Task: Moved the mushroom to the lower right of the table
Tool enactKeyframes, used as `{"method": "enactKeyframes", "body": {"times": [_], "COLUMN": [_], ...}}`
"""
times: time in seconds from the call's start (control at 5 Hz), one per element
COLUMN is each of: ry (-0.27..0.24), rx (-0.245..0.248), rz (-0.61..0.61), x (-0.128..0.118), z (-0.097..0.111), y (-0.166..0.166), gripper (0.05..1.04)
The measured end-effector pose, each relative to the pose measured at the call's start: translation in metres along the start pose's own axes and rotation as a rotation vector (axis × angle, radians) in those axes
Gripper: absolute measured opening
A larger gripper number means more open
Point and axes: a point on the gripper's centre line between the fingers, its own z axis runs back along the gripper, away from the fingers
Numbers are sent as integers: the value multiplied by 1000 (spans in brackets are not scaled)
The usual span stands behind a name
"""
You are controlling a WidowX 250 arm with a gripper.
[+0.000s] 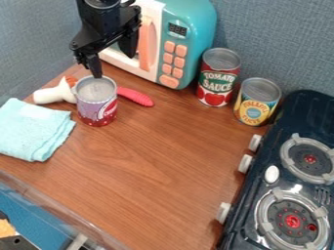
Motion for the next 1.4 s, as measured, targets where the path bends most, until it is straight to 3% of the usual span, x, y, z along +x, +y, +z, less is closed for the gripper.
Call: {"method": "enactKeyframes", "body": {"times": [0.4,0.8,1.0,1.2,1.4], "ry": [10,2,-6,29,71], "rx": [25,57,95,119,127], "rz": [30,112,98,116,89], "x": [8,44,66,83,81], "z": [-11,-17,-30,-46,-63], "y": [11,33,39,44,44], "gripper": [1000,1000,999,999,1000]}}
